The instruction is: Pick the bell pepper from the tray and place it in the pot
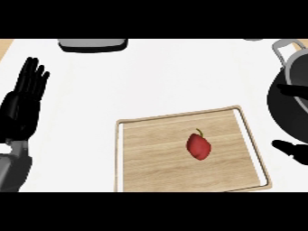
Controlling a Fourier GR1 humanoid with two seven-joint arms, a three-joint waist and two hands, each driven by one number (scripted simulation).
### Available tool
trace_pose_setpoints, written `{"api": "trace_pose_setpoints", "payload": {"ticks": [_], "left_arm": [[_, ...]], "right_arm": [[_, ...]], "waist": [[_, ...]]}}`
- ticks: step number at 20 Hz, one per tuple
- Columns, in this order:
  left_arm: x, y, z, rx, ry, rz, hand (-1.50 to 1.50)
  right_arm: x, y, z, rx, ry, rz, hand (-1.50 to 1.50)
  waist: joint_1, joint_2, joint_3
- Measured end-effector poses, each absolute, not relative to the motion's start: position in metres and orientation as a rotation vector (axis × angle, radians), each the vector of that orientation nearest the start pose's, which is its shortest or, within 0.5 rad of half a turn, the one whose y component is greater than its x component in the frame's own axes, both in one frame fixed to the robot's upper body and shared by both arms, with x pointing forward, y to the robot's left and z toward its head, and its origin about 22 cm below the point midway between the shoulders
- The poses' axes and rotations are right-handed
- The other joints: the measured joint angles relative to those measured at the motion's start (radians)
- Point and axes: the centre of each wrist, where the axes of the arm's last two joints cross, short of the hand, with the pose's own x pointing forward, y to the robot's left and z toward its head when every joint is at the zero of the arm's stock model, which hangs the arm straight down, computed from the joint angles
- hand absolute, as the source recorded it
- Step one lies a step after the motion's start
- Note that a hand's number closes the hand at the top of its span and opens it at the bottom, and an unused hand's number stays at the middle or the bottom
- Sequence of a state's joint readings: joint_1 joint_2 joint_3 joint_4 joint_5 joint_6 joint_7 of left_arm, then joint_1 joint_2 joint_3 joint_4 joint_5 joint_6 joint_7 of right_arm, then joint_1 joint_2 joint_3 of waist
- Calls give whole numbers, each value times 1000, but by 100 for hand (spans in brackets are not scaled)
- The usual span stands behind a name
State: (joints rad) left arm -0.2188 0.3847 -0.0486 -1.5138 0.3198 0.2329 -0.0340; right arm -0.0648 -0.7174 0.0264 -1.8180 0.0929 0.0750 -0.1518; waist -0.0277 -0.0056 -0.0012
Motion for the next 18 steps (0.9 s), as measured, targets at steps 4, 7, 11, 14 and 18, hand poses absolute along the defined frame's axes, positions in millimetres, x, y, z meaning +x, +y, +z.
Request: {"api": "trace_pose_setpoints", "payload": {"ticks": [4,7,11,14,18], "left_arm": [[293,277,69,124,-1751,51,0],[297,274,68,123,-1751,56,0],[299,272,76,114,-1758,48,0],[302,270,79,108,-1756,44,0],[305,264,74,110,-1761,44,0]], "right_arm": [[229,-321,151,-528,-1828,1017,-150],[216,-310,159,-571,-1729,1128,-150],[205,-288,171,-617,-1565,1272,-150],[202,-266,175,-638,-1484,1329,-150],[202,-237,175,-653,-1381,1371,-150]], "waist": [[10,1,0],[11,2,0],[22,3,-1],[29,5,0],[33,6,0]]}}
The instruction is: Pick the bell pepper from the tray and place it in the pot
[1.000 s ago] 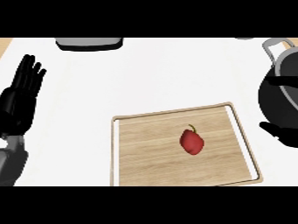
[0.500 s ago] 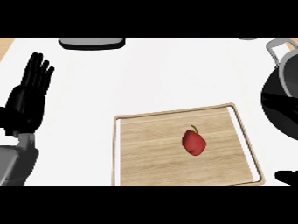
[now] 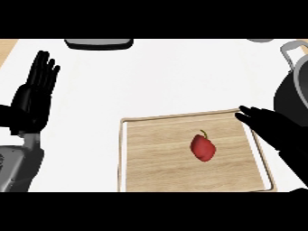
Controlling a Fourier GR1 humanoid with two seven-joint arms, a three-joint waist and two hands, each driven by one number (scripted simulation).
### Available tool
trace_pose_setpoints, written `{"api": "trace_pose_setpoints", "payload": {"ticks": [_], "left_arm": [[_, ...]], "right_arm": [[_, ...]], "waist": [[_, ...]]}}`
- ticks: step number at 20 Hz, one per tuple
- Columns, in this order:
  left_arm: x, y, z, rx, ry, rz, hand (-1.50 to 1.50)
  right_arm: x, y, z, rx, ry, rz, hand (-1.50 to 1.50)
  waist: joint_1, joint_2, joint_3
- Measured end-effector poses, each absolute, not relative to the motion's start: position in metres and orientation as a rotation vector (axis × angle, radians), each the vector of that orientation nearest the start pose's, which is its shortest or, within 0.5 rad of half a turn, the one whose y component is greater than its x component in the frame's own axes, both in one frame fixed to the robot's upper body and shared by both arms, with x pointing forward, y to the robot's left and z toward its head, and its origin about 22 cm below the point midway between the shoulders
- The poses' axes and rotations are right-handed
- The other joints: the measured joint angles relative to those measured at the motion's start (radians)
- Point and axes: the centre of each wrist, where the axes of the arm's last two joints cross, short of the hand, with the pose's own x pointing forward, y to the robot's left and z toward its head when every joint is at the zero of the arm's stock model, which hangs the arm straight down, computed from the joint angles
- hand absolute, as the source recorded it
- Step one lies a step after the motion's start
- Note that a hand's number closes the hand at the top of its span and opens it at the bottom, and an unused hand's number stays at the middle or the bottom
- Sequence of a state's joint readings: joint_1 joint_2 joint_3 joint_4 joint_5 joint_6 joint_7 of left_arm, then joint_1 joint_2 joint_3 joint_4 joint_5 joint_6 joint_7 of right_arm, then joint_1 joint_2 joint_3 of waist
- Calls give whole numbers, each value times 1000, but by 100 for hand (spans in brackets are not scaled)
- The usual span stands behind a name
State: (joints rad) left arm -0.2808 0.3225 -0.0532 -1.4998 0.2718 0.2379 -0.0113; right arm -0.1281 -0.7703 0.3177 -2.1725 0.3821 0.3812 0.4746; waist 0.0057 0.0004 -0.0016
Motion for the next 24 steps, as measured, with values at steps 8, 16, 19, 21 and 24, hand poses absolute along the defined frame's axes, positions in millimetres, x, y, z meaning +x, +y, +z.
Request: {"api": "trace_pose_setpoints", "payload": {"ticks": [8,16,19,21,24], "left_arm": [[308,267,81,110,-1765,47,0],[307,271,85,108,-1758,50,0],[303,271,84,107,-1759,51,0],[300,271,81,105,-1755,49,0],[300,271,81,105,-1759,48,0]], "right_arm": [[212,-199,155,-651,-1217,1384,-150],[227,-185,113,-626,-1184,1408,-150],[229,-179,109,-623,-1212,1410,-150],[232,-177,106,-624,-1227,1414,-150],[229,-167,97,-643,-1224,1416,-150]], "waist": [[-2,0,1],[-4,0,1],[-4,-1,2],[-4,-1,2],[-5,-1,1]]}}
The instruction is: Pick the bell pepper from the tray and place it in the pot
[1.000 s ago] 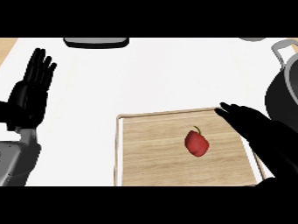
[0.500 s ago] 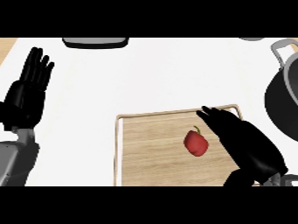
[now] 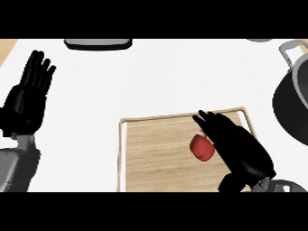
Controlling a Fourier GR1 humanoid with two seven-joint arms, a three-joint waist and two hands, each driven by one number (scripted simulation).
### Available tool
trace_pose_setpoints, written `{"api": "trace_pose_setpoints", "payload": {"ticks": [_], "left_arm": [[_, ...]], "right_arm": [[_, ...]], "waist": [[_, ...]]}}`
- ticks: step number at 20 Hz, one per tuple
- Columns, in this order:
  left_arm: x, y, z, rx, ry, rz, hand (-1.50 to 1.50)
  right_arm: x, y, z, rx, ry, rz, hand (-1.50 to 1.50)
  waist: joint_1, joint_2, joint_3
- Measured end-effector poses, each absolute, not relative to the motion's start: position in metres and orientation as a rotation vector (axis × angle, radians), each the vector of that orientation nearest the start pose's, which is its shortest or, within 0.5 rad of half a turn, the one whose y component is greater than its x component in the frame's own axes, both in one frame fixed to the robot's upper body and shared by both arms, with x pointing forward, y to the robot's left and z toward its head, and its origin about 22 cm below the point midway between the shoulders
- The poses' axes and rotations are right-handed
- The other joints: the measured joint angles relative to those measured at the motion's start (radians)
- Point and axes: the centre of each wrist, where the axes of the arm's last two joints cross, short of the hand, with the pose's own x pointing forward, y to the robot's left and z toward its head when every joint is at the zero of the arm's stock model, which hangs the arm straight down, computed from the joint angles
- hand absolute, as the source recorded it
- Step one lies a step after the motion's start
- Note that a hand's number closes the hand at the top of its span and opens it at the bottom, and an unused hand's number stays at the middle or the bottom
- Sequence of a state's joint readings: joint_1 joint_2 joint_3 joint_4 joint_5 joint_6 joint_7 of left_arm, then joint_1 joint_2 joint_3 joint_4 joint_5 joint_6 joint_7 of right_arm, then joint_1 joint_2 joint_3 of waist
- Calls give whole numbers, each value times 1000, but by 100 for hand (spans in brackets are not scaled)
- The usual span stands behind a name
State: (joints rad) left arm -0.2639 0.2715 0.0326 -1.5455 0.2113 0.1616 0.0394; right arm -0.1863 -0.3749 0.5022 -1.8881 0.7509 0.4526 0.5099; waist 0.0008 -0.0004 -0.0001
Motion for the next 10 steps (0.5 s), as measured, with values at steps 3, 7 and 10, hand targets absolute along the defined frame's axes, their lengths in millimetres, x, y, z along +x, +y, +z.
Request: {"api": "trace_pose_setpoints", "payload": {"ticks": [3,7,10], "left_arm": [[298,271,80,109,-1762,48,0],[305,274,78,113,-1764,48,0],[305,271,75,108,-1760,54,0]], "right_arm": [[229,-157,88,-683,-1190,1421,-150],[247,-158,80,-715,-1154,1412,-150],[252,-158,64,-715,-1149,1408,-150]], "waist": [[1,0,0],[0,1,0],[0,1,0]]}}
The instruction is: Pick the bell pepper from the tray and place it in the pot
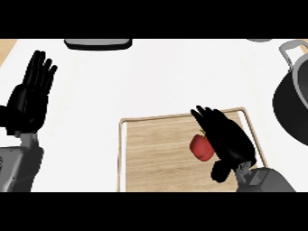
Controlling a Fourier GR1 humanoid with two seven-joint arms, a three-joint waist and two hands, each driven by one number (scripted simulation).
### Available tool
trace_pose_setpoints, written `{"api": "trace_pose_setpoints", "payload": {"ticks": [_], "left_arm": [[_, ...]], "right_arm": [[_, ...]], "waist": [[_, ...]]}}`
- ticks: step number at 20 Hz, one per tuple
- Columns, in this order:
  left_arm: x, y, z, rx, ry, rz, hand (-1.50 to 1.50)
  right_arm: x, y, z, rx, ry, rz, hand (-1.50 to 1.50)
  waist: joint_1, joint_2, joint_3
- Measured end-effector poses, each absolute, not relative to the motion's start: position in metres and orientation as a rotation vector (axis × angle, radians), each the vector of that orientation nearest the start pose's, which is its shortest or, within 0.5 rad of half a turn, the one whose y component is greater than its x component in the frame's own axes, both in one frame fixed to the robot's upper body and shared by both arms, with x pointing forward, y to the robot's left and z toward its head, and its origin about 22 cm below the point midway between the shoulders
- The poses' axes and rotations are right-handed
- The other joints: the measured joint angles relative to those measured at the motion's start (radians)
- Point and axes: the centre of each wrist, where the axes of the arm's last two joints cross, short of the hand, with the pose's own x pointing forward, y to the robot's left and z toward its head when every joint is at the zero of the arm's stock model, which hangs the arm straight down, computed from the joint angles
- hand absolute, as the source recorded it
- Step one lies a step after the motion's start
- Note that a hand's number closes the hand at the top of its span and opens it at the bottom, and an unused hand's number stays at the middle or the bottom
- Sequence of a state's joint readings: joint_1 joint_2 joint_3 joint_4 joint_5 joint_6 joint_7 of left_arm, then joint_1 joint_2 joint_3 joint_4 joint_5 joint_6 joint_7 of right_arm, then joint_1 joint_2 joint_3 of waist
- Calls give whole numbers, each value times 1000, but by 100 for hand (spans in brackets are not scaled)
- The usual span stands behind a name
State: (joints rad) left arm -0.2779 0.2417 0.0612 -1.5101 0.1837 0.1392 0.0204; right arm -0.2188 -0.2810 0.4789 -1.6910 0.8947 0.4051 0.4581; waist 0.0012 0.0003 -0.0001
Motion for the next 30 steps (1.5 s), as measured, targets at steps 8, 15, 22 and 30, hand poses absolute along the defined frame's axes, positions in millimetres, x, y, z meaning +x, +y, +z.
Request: {"api": "trace_pose_setpoints", "payload": {"ticks": [8,15,22,30], "left_arm": [[301,270,83,108,-1759,46,0],[301,264,82,112,-1763,46,0],[303,268,76,106,-1762,46,0],[306,263,78,109,-1760,54,0]], "right_arm": [[257,-150,34,-705,-1165,1423,-150],[267,-144,27,-646,-1231,1517,150],[270,-130,21,-665,-1296,1609,150],[257,-124,29,-837,-1351,1578,150]], "waist": [[0,-3,-3],[2,-11,-11],[-2,-15,-16],[-7,-11,-13]]}}
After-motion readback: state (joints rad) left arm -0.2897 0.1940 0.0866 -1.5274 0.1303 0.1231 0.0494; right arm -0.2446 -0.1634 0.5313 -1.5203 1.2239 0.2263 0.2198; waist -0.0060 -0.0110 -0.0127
